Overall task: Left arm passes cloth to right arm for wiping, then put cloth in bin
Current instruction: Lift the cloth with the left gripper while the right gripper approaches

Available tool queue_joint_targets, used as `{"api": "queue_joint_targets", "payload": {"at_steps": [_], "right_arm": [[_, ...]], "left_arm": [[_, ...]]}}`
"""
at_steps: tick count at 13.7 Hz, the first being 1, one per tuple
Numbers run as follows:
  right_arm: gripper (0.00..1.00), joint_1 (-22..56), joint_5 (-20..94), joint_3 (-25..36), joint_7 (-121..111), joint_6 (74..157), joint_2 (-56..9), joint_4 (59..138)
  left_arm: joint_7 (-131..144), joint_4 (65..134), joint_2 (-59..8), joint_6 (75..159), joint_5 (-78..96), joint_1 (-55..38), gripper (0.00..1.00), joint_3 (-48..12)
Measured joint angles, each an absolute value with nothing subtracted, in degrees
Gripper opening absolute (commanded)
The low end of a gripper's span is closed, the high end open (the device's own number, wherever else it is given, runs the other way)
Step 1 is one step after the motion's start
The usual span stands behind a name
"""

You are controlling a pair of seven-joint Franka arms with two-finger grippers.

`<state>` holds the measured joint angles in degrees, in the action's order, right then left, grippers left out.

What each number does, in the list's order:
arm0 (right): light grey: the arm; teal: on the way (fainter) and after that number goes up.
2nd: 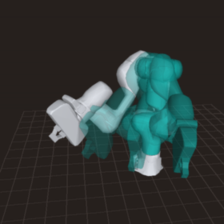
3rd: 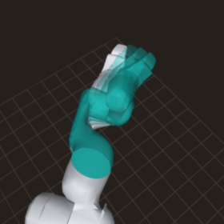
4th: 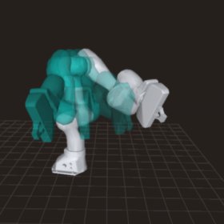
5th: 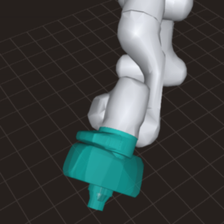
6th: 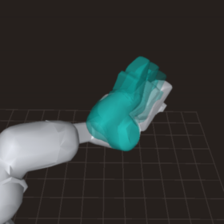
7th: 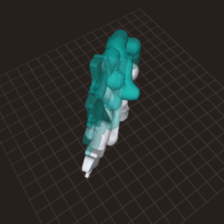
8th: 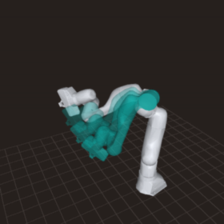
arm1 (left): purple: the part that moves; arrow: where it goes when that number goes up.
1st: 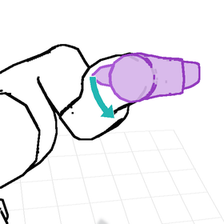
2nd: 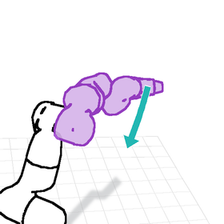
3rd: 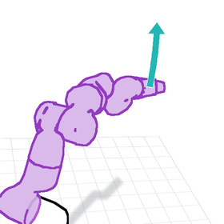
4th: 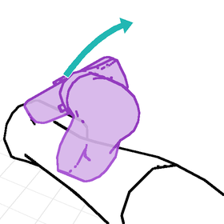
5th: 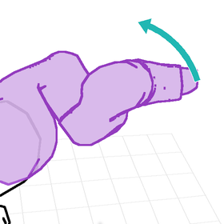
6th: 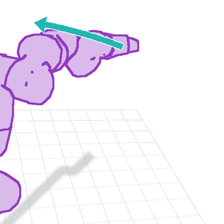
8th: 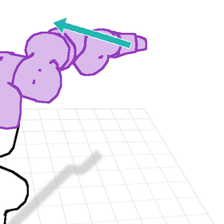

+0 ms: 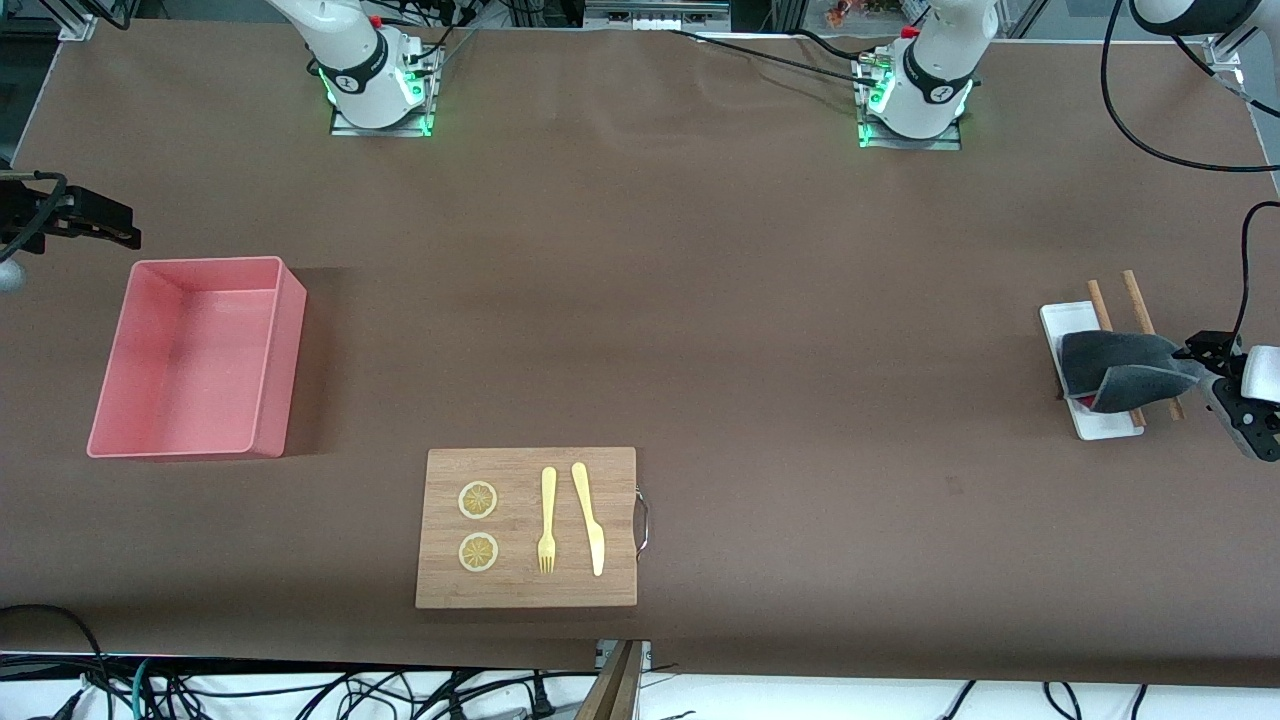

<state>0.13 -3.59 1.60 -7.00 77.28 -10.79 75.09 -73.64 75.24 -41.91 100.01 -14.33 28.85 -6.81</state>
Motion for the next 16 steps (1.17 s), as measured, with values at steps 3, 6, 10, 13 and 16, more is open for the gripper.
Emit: {"api": "queue_joint_targets", "payload": {"at_steps": [3,6,10,13,16], "right_arm": [[1.00,-0.30,-3.59,1.96,-7.00,78.45,-11.11,75.09],[1.00,-0.71,-3.60,2.39,-7.05,78.45,-11.32,75.09],[1.00,-0.78,-3.60,2.51,-7.05,78.81,-11.32,75.08],[1.00,-0.77,-3.60,2.51,-7.05,78.91,-11.32,75.08],[1.00,-0.77,-3.60,2.51,-7.05,78.92,-11.32,75.08]], "left_arm": [[-73.64,75.08,-41.91,99.66,-14.31,28.87,0.46,-6.81],[-73.64,75.05,-41.91,99.14,-14.31,28.87,0.29,-6.81],[-73.50,75.04,-41.91,98.59,-14.29,28.83,0.03,-7.02],[-73.48,74.65,-41.91,97.40,-14.29,28.62,0.00,-7.13],[-73.48,72.97,-41.44,95.96,-14.18,28.58,0.00,-7.54]]}}
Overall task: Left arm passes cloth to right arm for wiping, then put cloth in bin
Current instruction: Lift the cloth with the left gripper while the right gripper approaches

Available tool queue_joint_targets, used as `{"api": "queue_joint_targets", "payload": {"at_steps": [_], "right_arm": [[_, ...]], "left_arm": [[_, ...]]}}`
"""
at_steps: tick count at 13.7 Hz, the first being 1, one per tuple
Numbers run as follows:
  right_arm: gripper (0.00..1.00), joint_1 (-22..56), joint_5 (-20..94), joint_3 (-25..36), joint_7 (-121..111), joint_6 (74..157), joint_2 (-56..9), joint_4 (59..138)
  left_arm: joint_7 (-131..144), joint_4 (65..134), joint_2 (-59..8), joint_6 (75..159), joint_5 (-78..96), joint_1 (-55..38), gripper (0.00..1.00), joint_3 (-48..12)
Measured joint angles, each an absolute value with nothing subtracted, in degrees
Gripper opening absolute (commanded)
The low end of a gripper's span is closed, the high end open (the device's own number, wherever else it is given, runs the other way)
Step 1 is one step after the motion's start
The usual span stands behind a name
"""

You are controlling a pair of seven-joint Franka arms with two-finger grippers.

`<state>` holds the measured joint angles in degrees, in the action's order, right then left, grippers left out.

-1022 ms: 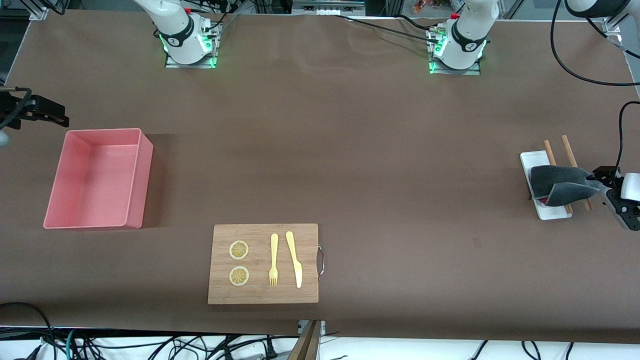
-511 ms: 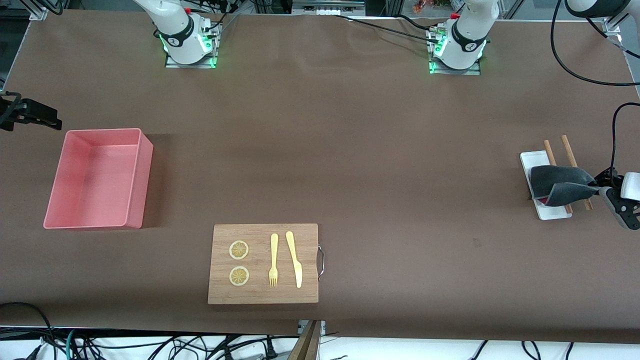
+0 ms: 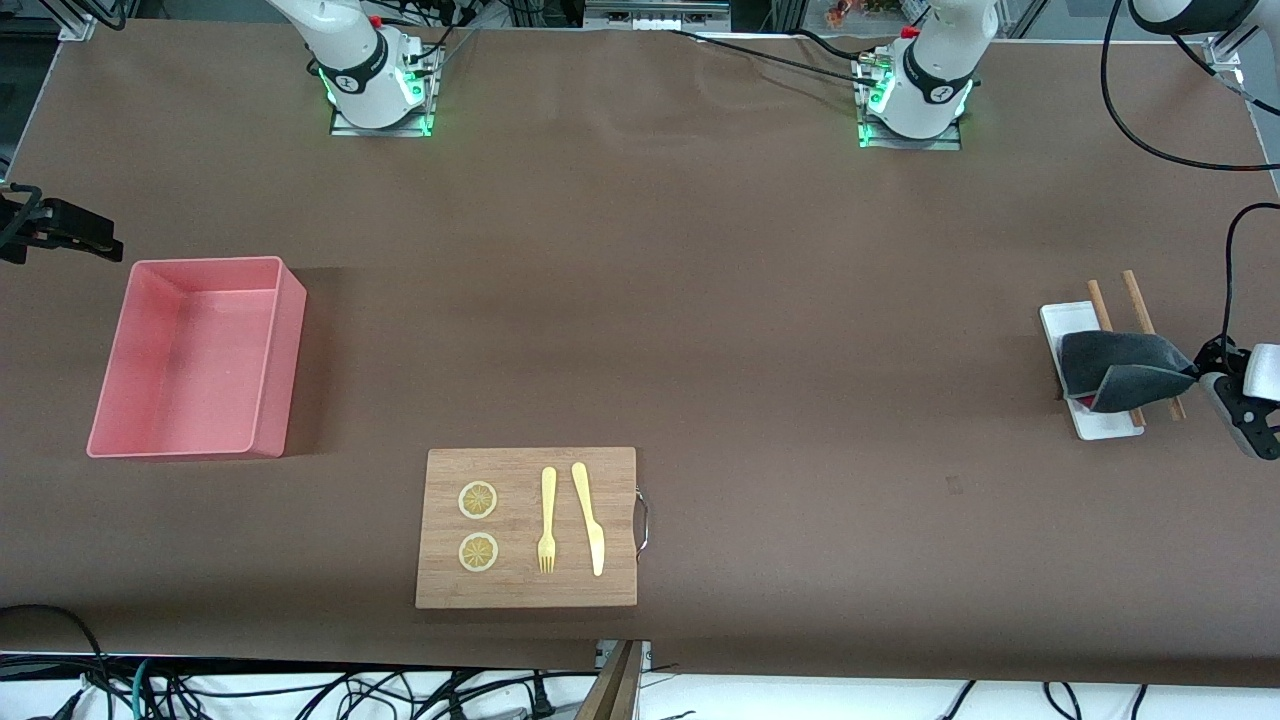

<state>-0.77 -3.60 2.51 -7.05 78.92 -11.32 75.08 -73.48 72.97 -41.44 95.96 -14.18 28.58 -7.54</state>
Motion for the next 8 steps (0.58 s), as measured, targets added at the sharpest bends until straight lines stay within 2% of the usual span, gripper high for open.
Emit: {"api": "queue_joint_targets", "payload": {"at_steps": [4,8], "right_arm": [[1.00,-0.80,-3.60,2.52,-7.04,79.92,-11.32,75.07],[1.00,-0.85,-3.59,2.53,-7.04,80.38,-11.34,75.07]], "left_arm": [[-73.45,67.53,-37.85,87.13,-12.79,27.05,0.00,-8.46],[-67.67,59.32,-35.61,75.17,-7.55,19.13,0.00,-8.62]]}}
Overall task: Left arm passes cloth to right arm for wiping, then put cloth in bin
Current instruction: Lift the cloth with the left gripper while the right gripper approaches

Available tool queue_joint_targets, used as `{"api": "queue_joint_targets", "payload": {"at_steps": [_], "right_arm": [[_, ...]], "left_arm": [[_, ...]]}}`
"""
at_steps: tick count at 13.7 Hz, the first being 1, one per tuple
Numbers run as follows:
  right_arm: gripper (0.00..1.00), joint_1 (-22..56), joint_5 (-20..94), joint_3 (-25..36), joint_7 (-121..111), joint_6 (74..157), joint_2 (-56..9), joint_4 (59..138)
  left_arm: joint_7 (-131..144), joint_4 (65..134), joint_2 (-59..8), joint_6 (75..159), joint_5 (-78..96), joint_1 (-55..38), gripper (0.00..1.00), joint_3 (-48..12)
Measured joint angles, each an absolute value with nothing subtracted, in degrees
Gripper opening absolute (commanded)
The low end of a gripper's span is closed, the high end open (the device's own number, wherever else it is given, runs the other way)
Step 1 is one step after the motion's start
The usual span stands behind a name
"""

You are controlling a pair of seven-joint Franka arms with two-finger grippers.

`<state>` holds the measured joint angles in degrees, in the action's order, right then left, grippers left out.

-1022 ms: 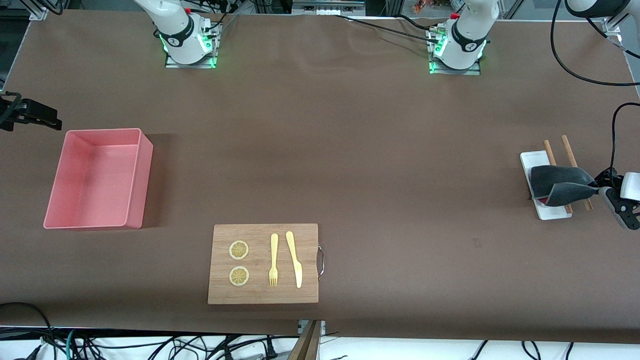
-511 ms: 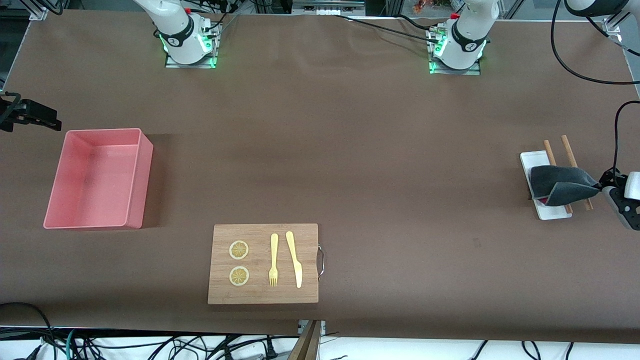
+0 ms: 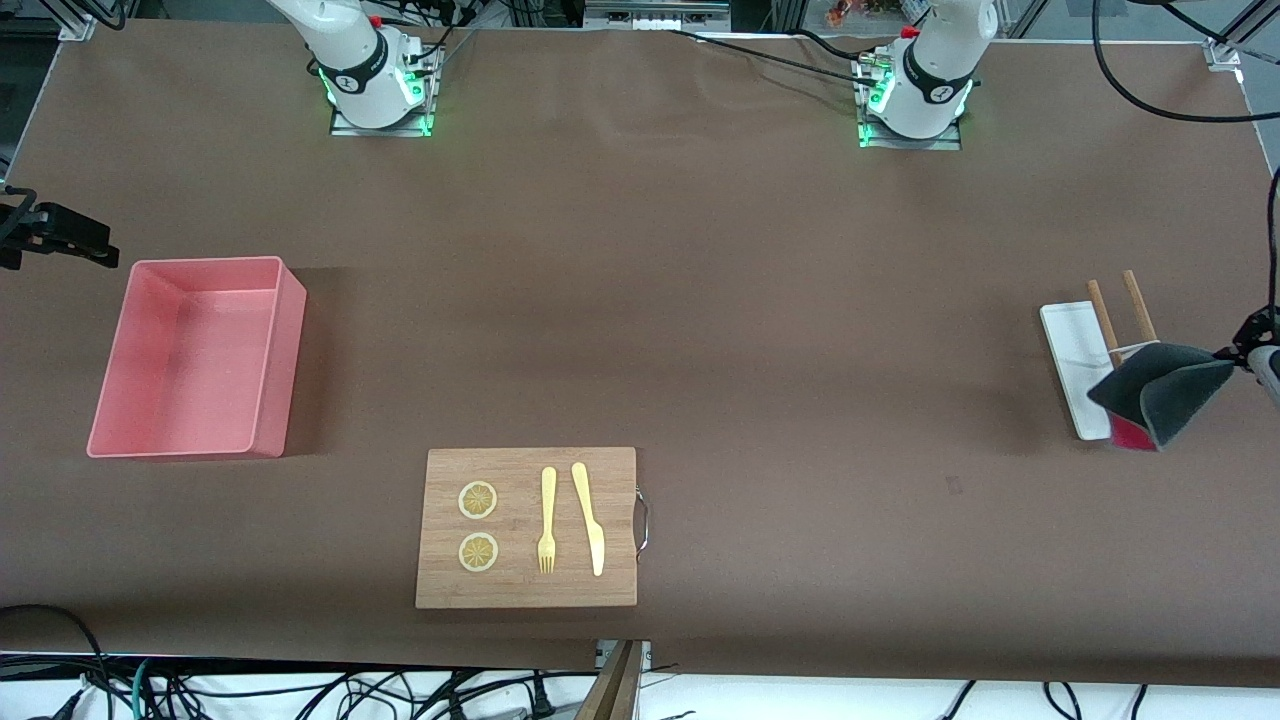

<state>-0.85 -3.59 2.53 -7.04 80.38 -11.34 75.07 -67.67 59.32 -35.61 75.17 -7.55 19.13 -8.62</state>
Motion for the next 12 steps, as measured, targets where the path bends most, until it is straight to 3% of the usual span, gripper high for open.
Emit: {"api": "queue_joint_targets", "payload": {"at_steps": [8,12], "right_arm": [[1.00,-0.55,-3.06,1.80,-7.04,79.39,-14.02,75.43],[1.00,-0.37,-2.77,1.68,-6.87,78.51,-16.80,76.32]], "left_arm": [[-24.19,57.97,-34.18,69.15,24.54,1.02,0.00,-8.73],[1.46,58.25,-35.42,79.35,43.12,-8.17,0.00,-8.67]]}}
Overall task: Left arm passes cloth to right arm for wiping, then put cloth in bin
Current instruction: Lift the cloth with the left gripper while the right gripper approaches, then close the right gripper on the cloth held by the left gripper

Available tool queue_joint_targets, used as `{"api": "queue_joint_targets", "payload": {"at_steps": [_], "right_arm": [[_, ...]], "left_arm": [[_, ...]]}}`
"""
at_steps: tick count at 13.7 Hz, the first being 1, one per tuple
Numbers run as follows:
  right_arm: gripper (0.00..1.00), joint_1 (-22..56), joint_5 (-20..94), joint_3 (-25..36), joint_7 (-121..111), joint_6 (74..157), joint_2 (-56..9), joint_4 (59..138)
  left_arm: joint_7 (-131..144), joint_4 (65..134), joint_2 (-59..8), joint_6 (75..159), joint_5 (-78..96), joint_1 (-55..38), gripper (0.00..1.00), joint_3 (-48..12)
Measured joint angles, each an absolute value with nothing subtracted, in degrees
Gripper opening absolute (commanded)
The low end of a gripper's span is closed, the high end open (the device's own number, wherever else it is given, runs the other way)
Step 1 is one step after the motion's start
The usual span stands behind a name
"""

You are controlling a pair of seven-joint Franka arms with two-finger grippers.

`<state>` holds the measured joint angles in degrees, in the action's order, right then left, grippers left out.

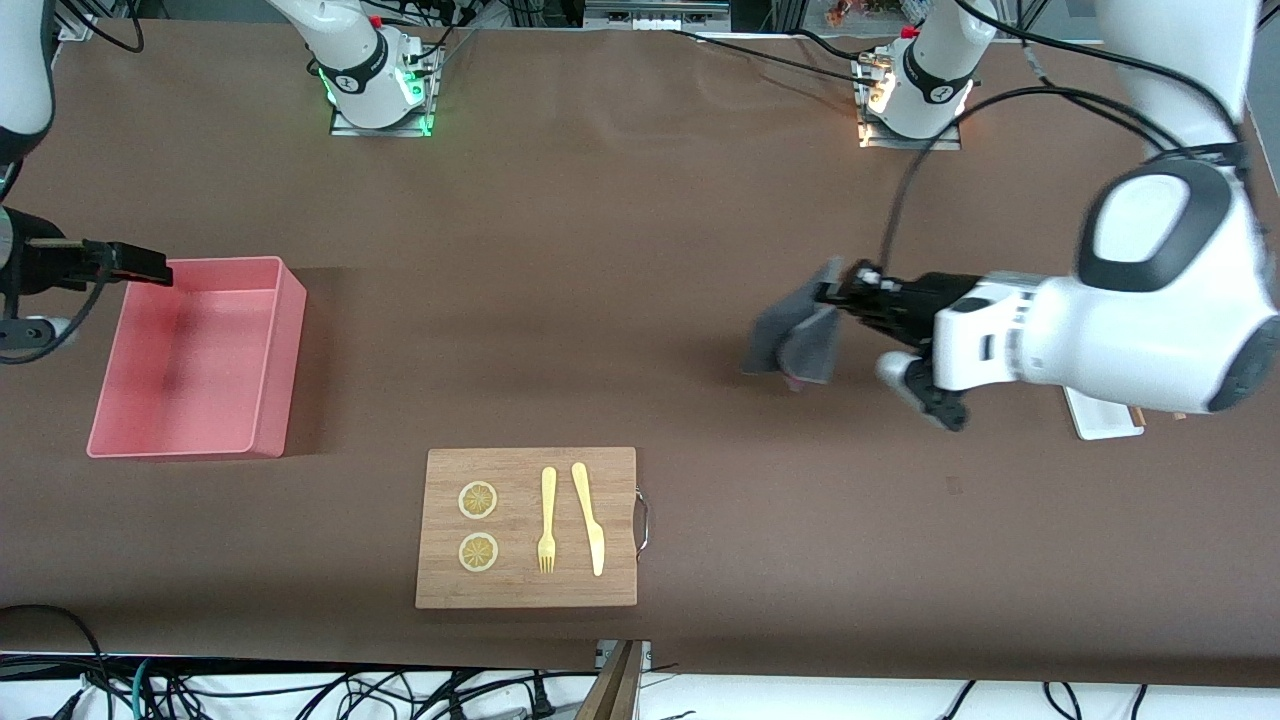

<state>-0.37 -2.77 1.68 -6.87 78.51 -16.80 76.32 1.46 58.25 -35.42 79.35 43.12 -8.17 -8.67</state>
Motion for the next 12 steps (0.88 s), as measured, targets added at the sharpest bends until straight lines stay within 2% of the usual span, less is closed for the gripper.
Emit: {"api": "queue_joint_targets", "payload": {"at_steps": [5,9,12], "right_arm": [[1.00,3.87,7.33,1.45,8.53,81.24,-19.53,76.36],[1.00,5.46,17.76,1.42,20.57,84.75,-20.96,76.37],[1.00,5.44,26.09,1.54,29.55,86.23,-21.79,76.38]], "left_arm": [[24.14,58.33,-36.58,103.83,56.44,-22.13,0.00,-8.67],[32.63,58.40,-39.09,125.19,58.32,-33.20,0.00,-8.69],[33.62,58.39,-40.00,130.06,60.49,-35.51,0.00,-8.61]]}}
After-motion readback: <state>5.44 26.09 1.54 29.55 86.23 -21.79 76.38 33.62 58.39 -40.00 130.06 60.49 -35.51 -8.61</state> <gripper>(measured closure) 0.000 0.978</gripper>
